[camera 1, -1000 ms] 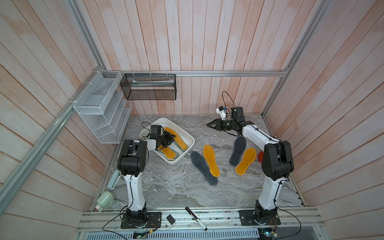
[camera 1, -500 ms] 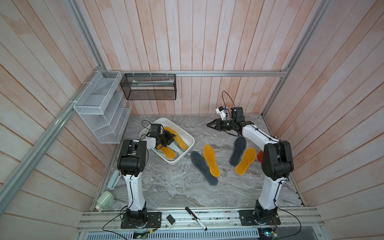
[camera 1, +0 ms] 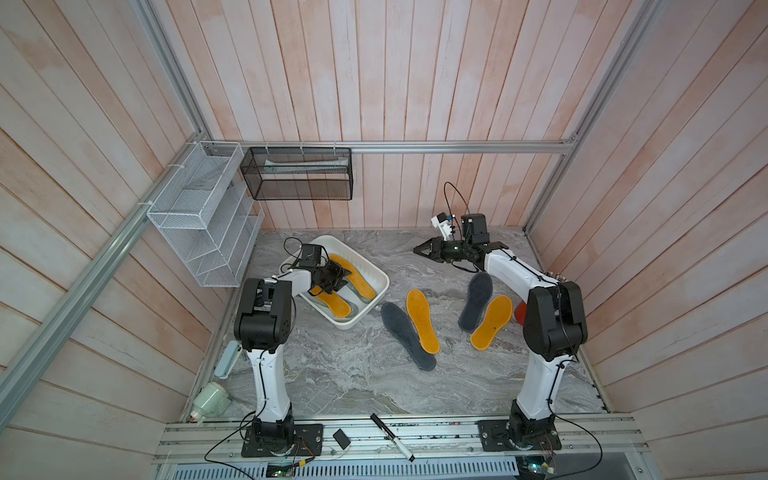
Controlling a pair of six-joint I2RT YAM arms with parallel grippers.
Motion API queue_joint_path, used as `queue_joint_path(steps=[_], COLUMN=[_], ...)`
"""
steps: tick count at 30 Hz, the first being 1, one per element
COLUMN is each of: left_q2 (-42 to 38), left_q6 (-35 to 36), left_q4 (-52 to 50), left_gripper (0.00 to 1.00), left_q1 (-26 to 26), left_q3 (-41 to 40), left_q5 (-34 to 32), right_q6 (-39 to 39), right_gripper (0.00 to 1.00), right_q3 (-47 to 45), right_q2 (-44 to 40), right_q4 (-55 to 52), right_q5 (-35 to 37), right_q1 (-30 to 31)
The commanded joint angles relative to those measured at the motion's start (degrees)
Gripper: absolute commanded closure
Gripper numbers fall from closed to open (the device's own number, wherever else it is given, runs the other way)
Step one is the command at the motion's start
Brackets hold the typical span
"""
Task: Put the insoles into the storage box
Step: Place the insole in the storage box.
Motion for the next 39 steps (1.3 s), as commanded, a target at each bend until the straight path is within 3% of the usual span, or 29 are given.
queue_joint_path(steps=[1,11,18,39], left_q2=[-0.81,-1.16,-1.2,-1.55], left_q6=[0.91,0.19,-3.71,-3.97], left_q4=[-3.52,-4.15,1.2,-1.81], left_gripper=[0.57,0.52,0.5,0.45], left_q1=[0.29,0.35,0.55,0.99], left_q3=[1.34,1.99,0.15,0.91], left_q5=[0.67,1.43,3.74,3.63], right_q6=[-0.1,0.01,0.08,-0.53], right_gripper=[0.71,0.67,0.64,0.59], right_q3=[0.64,0.3,0.19,0.24], right_q2=[0.76,0.72,0.75,0.98], right_q4=[0.27,0.35,0.29,-0.61], right_q5=[-1.03,-1.09,-1.11,-1.34], right_q1=[-0.3,-0.3,-0.3,-0.3])
